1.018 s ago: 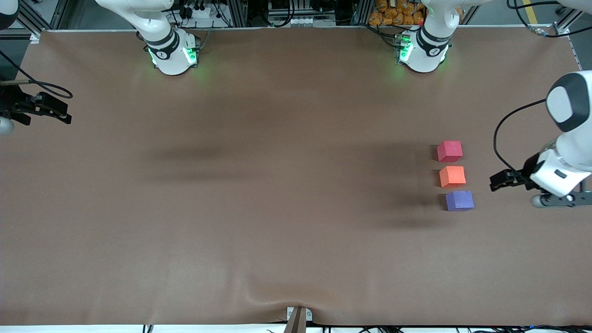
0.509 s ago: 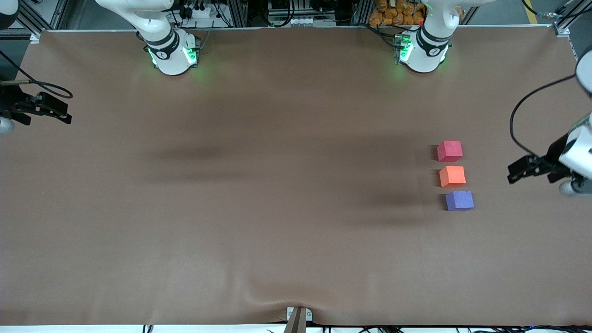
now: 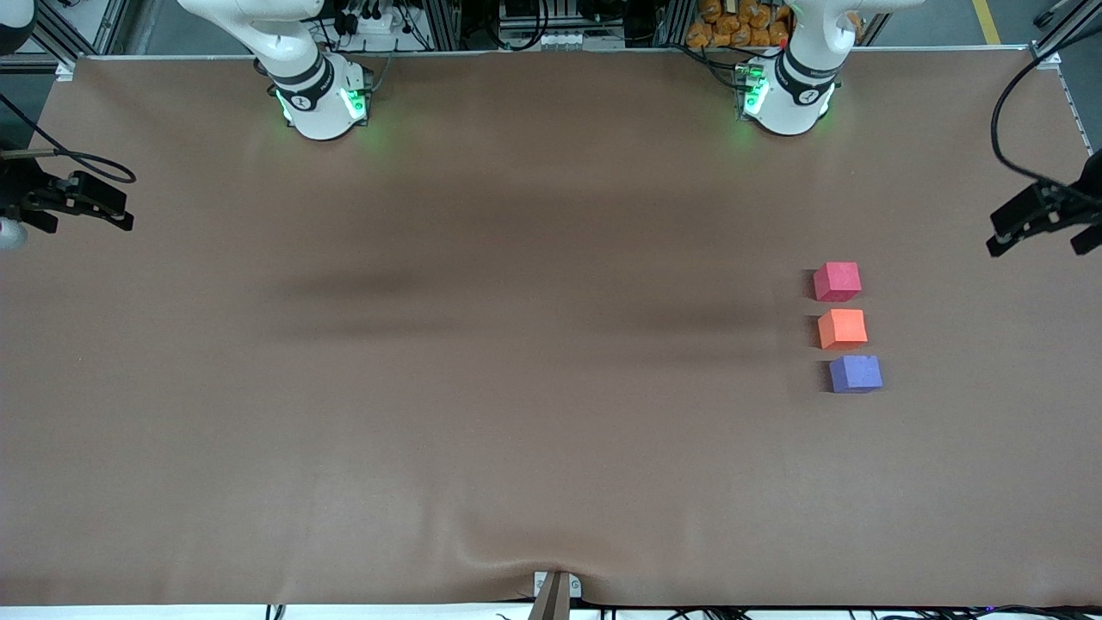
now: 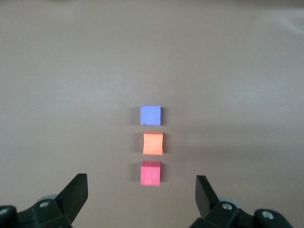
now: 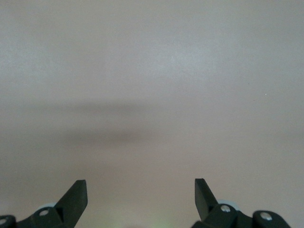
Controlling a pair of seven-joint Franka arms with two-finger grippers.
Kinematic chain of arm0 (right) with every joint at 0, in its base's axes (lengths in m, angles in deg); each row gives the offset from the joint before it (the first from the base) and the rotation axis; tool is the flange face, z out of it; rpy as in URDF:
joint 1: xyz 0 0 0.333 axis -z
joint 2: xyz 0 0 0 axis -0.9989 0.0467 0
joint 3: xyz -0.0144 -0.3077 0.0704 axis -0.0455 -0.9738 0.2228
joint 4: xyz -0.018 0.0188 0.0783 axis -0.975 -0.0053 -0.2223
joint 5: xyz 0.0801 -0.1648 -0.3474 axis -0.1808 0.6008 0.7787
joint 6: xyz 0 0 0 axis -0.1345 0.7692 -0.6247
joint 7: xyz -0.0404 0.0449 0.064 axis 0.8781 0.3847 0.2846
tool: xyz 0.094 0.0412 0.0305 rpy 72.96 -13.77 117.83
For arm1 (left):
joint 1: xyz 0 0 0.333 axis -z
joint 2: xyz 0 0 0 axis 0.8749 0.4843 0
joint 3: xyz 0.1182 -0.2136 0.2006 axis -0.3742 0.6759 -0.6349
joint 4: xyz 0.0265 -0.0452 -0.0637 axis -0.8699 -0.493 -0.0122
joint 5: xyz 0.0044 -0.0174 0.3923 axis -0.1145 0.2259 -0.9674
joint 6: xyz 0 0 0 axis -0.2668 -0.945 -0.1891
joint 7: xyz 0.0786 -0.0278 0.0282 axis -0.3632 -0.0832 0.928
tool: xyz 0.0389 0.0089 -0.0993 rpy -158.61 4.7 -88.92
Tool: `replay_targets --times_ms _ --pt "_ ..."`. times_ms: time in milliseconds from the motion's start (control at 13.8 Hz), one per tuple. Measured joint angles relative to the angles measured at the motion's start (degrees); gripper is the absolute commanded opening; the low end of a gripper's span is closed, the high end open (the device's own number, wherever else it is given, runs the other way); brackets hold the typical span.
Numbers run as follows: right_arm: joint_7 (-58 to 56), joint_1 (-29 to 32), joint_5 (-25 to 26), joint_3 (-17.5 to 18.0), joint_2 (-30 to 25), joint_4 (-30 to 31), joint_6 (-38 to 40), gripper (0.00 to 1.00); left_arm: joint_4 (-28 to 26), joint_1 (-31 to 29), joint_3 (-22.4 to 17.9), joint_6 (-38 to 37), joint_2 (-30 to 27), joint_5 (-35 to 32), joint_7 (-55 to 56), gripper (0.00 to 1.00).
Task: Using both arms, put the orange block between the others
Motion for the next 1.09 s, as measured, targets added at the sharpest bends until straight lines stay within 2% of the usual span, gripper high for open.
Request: replay_targets --times_ms 1091 --pt "0.0 0.0 0.0 0.0 0.0 0.0 0.01 1.0 1.31 -0.03 -1.74 -2.44 0.85 -1.94 0.0 1.0"
